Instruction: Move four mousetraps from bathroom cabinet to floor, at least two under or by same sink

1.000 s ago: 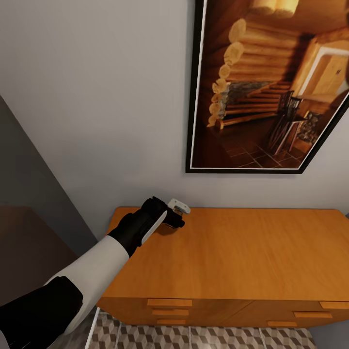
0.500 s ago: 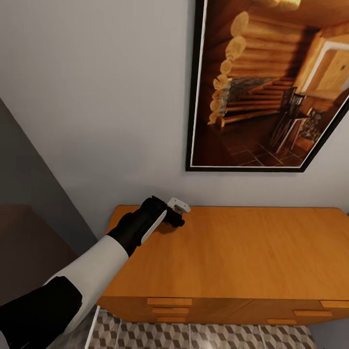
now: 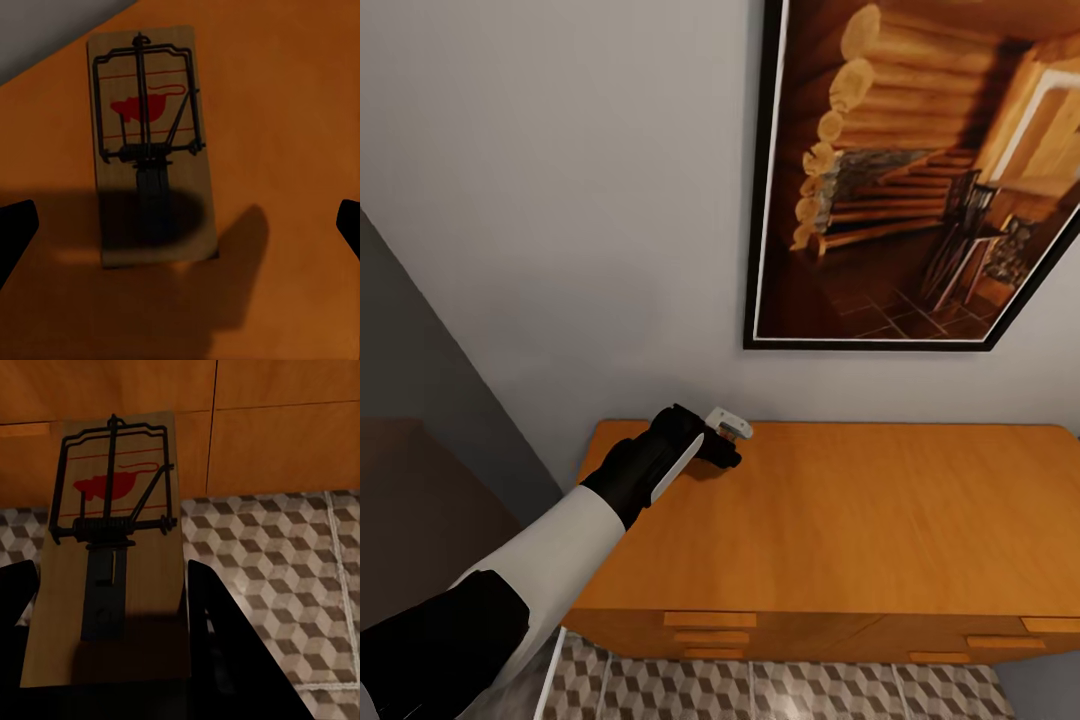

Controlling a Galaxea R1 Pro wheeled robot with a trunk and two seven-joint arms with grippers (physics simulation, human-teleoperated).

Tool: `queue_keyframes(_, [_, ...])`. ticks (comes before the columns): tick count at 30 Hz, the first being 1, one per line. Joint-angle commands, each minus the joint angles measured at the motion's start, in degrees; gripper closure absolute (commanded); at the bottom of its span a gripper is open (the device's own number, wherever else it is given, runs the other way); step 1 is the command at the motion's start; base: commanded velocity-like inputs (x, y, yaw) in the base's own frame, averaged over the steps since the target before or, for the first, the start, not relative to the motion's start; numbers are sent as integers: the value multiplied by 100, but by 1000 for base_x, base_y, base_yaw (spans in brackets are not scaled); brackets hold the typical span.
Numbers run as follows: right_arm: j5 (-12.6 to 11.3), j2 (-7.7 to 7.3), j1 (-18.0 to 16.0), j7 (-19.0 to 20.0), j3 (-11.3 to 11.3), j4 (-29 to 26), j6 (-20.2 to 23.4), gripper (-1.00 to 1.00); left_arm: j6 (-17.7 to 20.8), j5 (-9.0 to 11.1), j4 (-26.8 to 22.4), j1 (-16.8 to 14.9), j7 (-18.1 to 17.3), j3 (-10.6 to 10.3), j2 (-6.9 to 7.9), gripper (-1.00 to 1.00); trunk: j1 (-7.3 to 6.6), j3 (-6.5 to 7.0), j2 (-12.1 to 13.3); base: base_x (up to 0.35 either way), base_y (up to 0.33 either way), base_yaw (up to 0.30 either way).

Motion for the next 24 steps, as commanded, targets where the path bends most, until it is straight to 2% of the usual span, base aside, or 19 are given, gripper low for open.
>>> queue_keyframes(1, [-64,0,-4,43,24,5,-18,100,23,20,-3,-6,3,-8,2,-100,3,-16,-11,0,0,0])
queue_keyframes(24, [-67,0,-2,43,24,5,-18,100,16,11,-3,-6,14,10,35,-100,3,-163,-11,0,0,0])
